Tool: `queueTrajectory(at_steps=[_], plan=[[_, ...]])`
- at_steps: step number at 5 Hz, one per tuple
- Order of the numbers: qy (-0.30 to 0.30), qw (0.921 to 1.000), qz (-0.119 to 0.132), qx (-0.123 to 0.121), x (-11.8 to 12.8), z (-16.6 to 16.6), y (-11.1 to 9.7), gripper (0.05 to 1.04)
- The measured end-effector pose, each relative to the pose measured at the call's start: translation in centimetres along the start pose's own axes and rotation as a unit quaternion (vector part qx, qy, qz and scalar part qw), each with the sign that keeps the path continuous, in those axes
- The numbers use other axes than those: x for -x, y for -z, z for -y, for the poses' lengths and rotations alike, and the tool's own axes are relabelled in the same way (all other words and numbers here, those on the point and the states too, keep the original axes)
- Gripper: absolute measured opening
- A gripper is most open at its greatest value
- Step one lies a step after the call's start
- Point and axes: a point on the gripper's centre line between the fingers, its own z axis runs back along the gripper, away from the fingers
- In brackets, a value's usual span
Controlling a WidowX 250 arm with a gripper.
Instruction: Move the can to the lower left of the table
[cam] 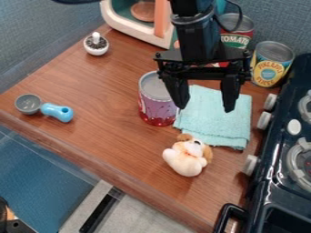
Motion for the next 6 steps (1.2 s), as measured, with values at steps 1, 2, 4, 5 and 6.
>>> queueTrajectory(at_steps=[1, 2, 4, 5, 6], plan=[[-0.005, 0.9999, -0.01, -0.003, 0.2, -0.3, 0.5, 1.001], [0.0, 0.9997, 0.023, -0.008, 0.1, -0.3, -0.7, 1.001], [-0.137, 0.9599, 0.218, -0.11, 0.9, -1.6, -2.8, 0.999], [-0.247, 0.9236, 0.24, -0.168, 0.9, -2.2, -1.7, 0.999], [-0.347, 0.8918, 0.217, -0.194, 0.4, -2.1, 0.3, 0.999]])
